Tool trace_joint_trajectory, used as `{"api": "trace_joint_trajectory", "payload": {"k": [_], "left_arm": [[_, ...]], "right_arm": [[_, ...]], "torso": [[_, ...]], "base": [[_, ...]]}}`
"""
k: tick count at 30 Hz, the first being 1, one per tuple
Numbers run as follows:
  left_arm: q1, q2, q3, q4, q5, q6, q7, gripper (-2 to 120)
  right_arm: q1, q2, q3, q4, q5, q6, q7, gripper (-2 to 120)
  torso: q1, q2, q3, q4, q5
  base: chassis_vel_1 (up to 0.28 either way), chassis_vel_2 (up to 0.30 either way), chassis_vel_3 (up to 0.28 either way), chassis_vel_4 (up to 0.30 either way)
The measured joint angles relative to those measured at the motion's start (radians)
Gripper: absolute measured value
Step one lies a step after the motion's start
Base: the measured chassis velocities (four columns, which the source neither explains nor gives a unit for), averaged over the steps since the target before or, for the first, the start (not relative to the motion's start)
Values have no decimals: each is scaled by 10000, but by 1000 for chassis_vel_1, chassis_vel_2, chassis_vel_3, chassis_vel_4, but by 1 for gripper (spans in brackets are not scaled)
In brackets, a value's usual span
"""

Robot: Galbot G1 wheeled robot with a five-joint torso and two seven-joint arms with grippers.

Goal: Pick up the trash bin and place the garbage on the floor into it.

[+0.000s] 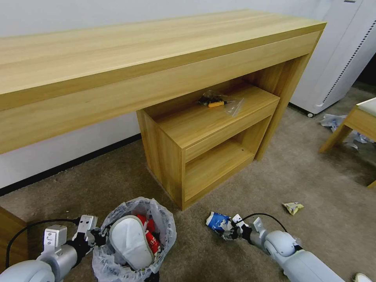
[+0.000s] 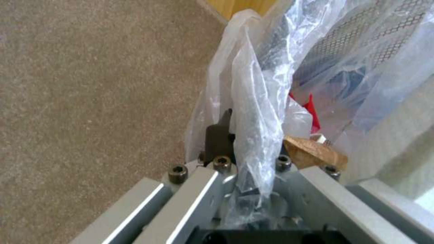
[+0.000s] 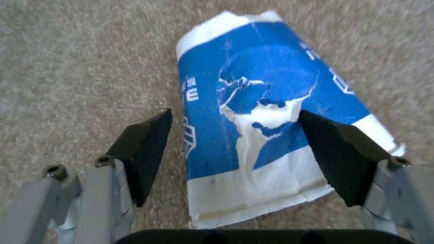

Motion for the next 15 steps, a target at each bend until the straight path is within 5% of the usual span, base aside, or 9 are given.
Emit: {"api": "trace_joint_trajectory", "payload": {"k": [15], "left_arm": [[-53,-3,35,11,-10,0,4,0]], "right_arm": [[123,470,31,-755,23,403,67,25]], "torso": [[0,2,-2,1,1]], "base": [[0,0,0,0]]}}
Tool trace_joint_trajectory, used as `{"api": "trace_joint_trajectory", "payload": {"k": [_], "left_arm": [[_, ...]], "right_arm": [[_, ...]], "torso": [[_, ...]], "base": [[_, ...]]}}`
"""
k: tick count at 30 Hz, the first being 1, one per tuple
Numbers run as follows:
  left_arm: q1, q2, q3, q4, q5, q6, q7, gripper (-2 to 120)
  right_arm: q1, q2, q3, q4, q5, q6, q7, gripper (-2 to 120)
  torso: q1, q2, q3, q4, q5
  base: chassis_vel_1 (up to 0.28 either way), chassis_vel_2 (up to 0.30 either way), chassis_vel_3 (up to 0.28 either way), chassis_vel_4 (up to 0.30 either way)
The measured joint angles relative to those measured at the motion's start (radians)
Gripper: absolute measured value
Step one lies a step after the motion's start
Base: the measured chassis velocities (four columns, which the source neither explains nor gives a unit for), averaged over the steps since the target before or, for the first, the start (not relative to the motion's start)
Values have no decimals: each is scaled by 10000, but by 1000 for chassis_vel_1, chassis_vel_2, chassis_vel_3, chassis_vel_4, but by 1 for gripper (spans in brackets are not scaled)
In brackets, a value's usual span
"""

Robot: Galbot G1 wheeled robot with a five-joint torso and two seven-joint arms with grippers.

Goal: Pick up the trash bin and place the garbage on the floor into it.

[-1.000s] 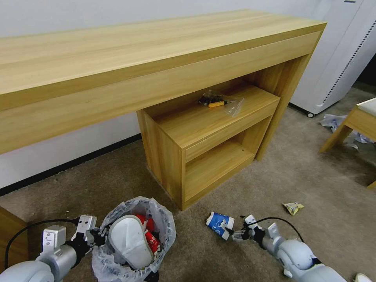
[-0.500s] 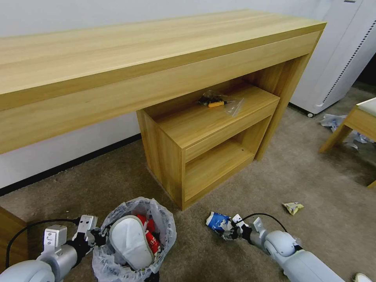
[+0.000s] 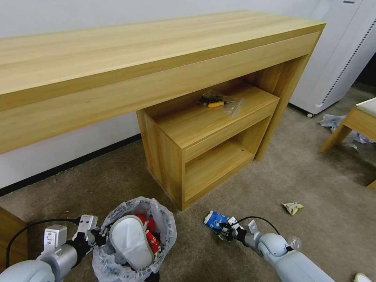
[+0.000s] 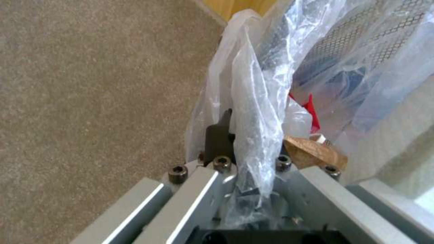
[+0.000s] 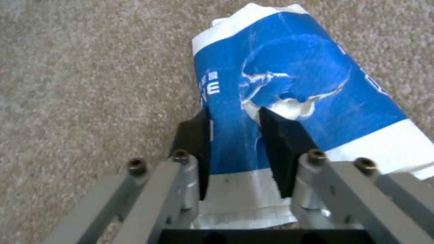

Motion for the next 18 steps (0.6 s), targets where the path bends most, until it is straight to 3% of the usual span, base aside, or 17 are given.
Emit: {"api": "trace_joint_trajectory", "payload": {"k": [11,18], "left_arm": [[17,25,-39,0,-9,0,-1,0],[21,0,-30,0,19,0,-12,0]], "right_arm": [[-30,527,281,-361,24,257,302,0],[-331,554,790,245,-250,491,561,0]], "torso": [[0,1,1,-1,-1],[2,-4,7,2,6]], "base": [[0,0,0,0],[0,0,0,0]]}}
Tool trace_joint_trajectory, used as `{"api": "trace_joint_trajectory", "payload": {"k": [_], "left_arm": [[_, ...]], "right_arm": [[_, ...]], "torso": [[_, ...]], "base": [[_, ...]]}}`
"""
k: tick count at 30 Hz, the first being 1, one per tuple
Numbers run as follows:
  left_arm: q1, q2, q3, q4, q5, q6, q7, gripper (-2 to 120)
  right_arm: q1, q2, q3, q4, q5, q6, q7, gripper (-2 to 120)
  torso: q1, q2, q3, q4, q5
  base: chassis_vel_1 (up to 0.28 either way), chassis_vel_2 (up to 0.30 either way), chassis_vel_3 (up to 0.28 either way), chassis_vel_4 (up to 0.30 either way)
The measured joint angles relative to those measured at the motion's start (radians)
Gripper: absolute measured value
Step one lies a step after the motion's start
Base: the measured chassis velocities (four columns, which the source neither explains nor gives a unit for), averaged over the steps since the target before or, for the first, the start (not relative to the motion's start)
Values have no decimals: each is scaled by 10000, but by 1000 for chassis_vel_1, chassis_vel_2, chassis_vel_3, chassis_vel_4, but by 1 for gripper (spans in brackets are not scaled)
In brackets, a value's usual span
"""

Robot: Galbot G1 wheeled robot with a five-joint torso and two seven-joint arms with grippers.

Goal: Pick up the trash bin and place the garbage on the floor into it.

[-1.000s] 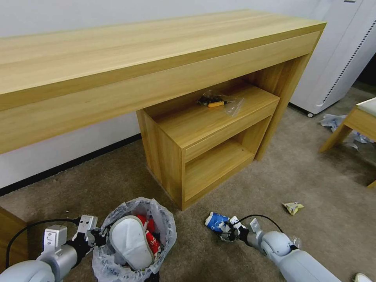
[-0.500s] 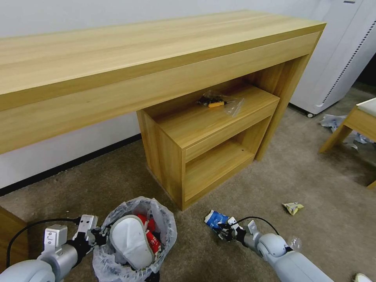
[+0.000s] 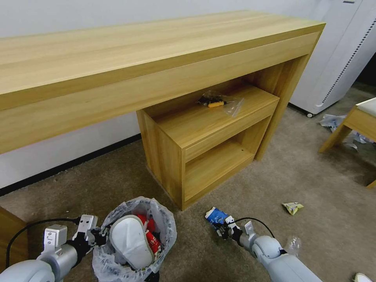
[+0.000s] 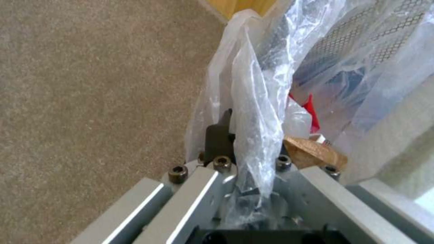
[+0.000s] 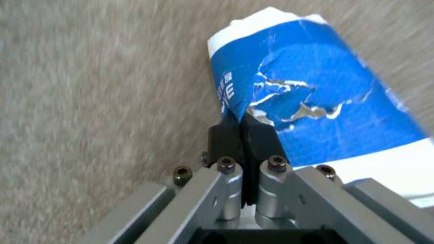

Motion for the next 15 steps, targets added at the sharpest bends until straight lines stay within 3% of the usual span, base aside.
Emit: {"api": "trace_joint_trajectory", "payload": {"k": [9,15], "left_arm": [[-47,15,5,-7,-5,0,-45,0],[-100,21,43,24,-57,0,-187,0]], "right_arm": [[-840,-586,567,2048,-245,60,50,0],[-1727,-1477,446,4752,86,-74,47,0]], "torso": [[0,1,-3,-2,-7],[0,1,-4,-3,-6]], "base": [[0,0,0,0],[0,0,0,0]]}}
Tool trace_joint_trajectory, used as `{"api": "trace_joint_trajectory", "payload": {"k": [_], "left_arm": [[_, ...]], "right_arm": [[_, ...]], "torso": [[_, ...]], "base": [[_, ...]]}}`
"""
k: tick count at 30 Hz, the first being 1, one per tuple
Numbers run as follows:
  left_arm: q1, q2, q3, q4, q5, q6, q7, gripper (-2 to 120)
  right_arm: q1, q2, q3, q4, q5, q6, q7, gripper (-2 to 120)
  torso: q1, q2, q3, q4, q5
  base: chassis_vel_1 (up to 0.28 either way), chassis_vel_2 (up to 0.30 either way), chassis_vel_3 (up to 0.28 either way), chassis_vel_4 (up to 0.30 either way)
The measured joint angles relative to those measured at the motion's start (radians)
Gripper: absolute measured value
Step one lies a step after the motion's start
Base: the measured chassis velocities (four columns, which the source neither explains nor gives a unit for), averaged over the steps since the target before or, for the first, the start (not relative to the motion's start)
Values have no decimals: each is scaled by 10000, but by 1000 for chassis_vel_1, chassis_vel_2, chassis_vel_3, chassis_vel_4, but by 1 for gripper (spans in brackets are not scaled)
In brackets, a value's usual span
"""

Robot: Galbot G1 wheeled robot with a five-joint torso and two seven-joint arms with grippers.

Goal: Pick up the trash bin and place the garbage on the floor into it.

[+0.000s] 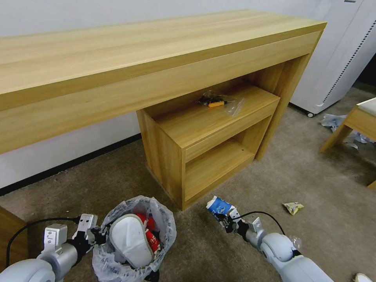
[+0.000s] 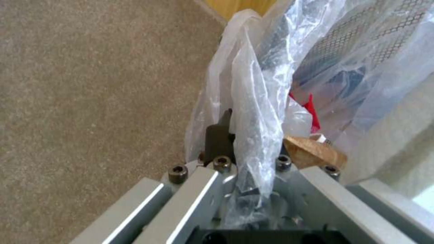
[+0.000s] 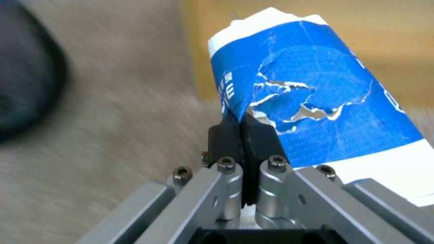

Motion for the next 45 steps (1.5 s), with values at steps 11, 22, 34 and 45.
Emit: {"api": "trace_joint_trajectory", "payload": {"k": [11,22,34,45], "left_arm": [[-14,-13,50,87,16,0,-36,0],[-159,74,168,116,-383,0,-392,0],[-165,138,107,41,-695,-1,-535,0],[-278,173,128,73,-737,-1,-526,0]], "right_arm": [[574,-894,-1034,3753,1102,-831,602,0],[2209,-997,-3479,4584,1818,-1160,215,0],[4250,-396,-6204,3472,2437,-1441,468,1],[4025,-205,-6306,2948,2491,-1394,834,39]], "torso": [[0,0,0,2,0],[-1,1,0,1,-2],[-1,1,0,2,-1],[-1,1,0,0,-1]], "base": [[0,0,0,0],[0,0,0,0],[0,0,0,0],[0,0,0,0]]}}
